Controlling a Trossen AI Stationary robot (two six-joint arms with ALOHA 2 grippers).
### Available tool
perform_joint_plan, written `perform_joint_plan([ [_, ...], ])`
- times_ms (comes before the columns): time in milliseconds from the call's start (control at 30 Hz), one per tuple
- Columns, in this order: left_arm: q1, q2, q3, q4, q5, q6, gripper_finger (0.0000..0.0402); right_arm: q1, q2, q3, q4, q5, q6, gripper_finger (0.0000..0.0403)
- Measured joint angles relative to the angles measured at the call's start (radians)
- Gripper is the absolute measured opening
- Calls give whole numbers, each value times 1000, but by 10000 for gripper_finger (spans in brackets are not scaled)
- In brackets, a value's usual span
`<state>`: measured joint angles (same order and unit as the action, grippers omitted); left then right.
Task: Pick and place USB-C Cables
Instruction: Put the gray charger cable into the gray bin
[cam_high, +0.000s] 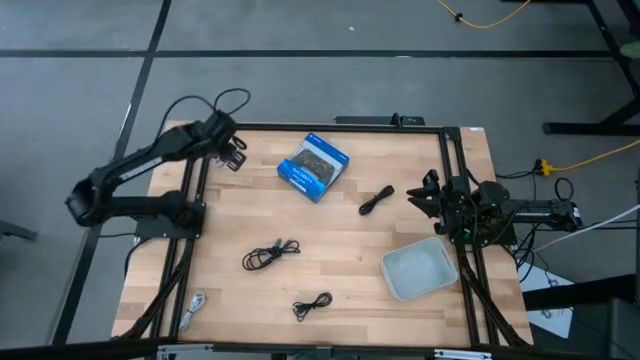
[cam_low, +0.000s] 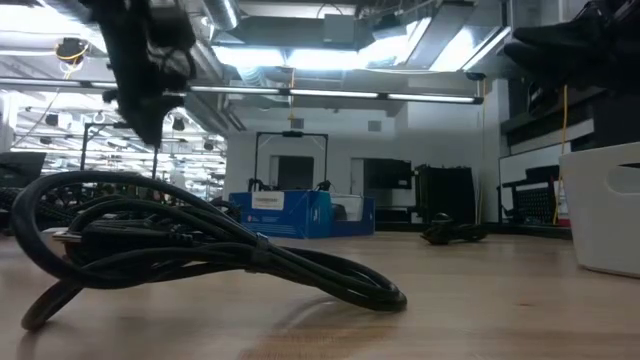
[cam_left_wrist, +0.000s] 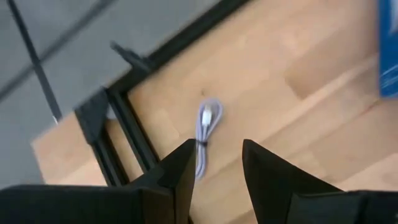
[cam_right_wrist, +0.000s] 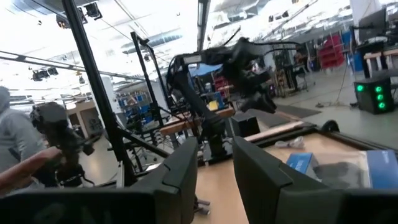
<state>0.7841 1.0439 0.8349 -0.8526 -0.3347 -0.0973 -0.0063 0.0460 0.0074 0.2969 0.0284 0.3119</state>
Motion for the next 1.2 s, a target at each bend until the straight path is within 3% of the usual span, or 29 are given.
perform_joint_plan([
  [233,139,184,0,0,126,125,125,0,0,0,-3,-2,-1,106],
  [733,173,505,0,116,111,248,125,0,0,0,-56,-5,-1,106],
  [900,173,564,0,121,63,239,125,0,0,0,-56,-5,-1,106],
  [1200,173,562,2,134,10,147,125,0,0,0,-57,-6,-2,106],
])
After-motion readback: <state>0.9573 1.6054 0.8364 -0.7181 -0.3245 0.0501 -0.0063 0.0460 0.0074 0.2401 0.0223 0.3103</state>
